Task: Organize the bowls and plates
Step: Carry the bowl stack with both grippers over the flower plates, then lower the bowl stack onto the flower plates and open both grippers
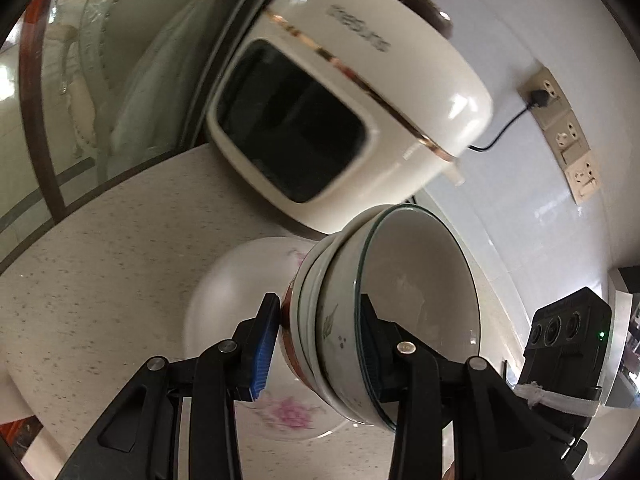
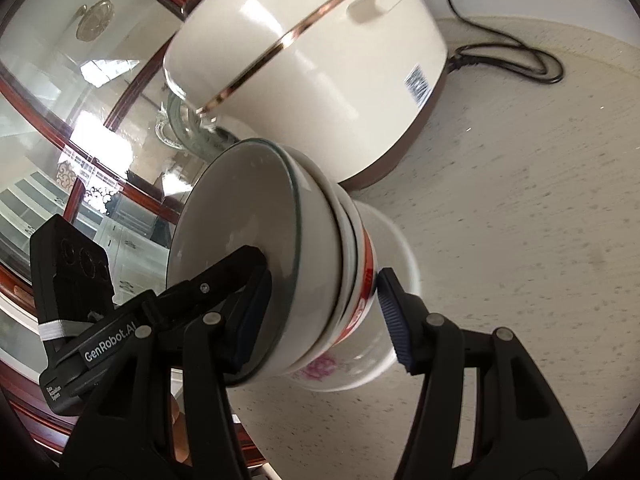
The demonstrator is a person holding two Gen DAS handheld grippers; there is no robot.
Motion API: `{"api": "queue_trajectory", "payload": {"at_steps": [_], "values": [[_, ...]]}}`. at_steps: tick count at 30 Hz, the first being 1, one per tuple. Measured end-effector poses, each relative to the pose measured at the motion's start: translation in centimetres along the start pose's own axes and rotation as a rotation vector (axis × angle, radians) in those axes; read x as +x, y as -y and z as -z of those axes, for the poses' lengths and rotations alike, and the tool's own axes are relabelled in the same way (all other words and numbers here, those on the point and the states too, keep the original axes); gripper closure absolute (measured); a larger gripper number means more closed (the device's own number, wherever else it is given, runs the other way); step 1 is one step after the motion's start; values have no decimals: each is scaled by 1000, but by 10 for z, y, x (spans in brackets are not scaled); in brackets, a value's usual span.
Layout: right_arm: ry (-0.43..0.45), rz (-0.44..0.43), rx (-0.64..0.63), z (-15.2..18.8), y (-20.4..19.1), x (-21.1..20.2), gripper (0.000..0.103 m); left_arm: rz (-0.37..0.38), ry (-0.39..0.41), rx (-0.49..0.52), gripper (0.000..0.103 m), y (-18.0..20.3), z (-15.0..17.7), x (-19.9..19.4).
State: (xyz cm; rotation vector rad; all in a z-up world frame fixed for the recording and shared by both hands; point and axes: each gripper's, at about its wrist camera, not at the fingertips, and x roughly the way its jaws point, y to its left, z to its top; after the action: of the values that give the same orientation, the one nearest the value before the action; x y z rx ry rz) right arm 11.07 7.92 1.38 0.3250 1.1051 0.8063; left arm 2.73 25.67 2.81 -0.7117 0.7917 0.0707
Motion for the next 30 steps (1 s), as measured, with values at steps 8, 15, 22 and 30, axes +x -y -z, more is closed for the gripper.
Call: {"api": "queue_trajectory", "payload": {"at_steps": [8, 15, 22, 30], "values": [[-52, 0, 18, -1, -2, 21, 44, -16, -17, -22, 66, -23, -5, -3], [-60, 19, 32, -2, -2, 18, 44, -10, -40, -35, 65, -24, -9, 6], [-55, -11, 33, 2, 4, 14, 41, 17, -50, -49, 58, -24, -8, 9], [67, 43, -15, 4, 7, -23, 36, -23, 89, 13, 36, -7, -4, -21]]}}
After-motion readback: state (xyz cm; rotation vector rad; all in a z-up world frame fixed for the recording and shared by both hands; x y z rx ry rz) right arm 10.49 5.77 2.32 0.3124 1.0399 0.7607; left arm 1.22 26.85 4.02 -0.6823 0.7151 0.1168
